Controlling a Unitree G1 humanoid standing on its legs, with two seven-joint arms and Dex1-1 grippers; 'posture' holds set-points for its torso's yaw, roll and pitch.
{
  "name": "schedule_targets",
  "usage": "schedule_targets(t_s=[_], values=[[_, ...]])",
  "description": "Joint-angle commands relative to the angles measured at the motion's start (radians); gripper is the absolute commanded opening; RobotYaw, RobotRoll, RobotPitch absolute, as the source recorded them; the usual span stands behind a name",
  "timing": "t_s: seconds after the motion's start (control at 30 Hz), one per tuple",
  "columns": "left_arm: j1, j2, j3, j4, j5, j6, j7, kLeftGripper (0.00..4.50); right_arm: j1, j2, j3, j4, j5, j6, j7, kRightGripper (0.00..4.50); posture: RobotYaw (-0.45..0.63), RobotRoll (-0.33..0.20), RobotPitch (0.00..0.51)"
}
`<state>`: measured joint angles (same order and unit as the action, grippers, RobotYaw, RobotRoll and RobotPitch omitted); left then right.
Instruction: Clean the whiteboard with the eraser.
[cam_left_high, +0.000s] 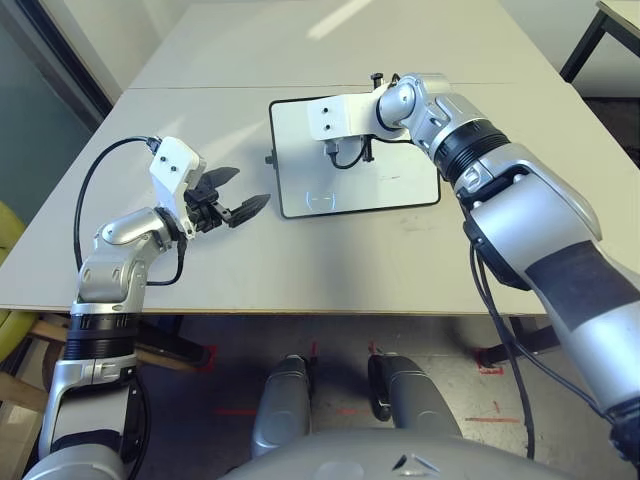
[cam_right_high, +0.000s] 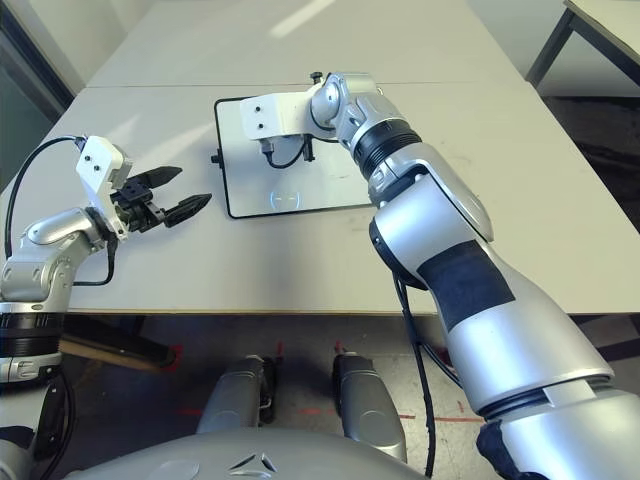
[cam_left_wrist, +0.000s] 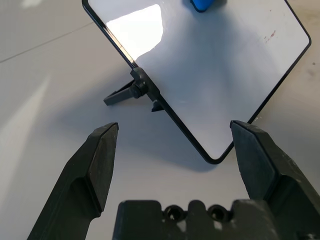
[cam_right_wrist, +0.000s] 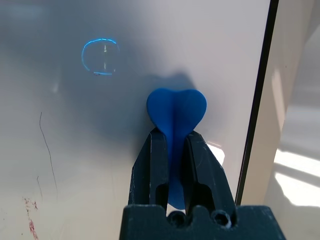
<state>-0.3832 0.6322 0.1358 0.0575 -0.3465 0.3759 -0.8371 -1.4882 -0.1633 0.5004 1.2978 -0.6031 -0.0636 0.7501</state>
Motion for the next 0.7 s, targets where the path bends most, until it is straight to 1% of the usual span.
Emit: schedule_targets(t_s=[0.03,0.7], values=[[-0.011,-0.006,-0.019,0.023,0.002,-0.001,-0.010,4.50,0.010,-0.037,0.011,0.029,-0.015,0.033,0.009,0.18,0.03,0.000,0.106],[-0.047,-0.006,-0.036,0.058,0.008,-0.014,-0.024,4.50,0.045,-0.116,0.027,0.031,-0.033,0.035,0.039,0.17,0.01,0.000,0.101]])
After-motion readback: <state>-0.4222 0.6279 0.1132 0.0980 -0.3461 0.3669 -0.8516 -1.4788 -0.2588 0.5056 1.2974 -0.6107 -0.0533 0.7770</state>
